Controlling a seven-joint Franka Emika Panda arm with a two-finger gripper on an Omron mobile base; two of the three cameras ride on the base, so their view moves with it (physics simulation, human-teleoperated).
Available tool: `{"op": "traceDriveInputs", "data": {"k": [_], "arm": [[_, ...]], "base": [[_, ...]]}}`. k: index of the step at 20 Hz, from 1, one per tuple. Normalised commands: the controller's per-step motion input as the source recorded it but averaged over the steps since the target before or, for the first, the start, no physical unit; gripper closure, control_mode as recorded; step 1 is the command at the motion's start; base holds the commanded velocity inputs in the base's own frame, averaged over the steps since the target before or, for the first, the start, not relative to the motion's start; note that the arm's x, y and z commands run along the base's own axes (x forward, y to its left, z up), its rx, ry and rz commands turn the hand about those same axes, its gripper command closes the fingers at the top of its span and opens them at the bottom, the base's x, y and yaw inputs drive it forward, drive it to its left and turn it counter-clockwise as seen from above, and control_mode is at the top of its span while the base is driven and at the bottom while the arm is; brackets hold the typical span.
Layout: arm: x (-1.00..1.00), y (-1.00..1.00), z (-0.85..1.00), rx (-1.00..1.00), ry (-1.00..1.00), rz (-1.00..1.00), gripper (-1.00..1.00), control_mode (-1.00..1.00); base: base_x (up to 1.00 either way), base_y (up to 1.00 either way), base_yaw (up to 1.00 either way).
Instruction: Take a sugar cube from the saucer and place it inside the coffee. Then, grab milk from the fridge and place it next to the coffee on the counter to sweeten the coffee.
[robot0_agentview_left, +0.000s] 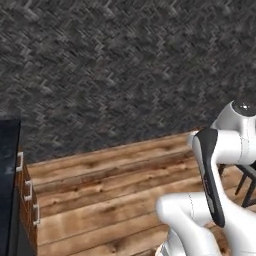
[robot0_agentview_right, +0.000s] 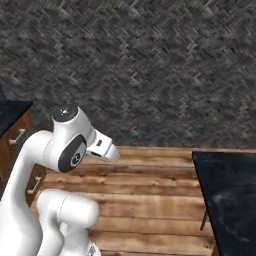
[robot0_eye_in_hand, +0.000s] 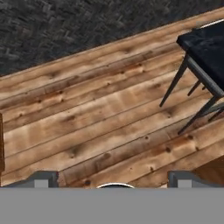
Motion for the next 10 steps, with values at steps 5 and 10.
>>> {"op": "traceDriveInputs", "data": {"k": [5, 10], "arm": [[0.00, 0.00, 0.00, 0.00, 0.00, 0.00, -1.00, 1.00], [0.00, 0.00, 0.00, 0.00, 0.00, 0.00, -1.00, 1.00]], "base": [[1.00, 0.20, -0.42], [0.96, 0.37, -0.51]]}}
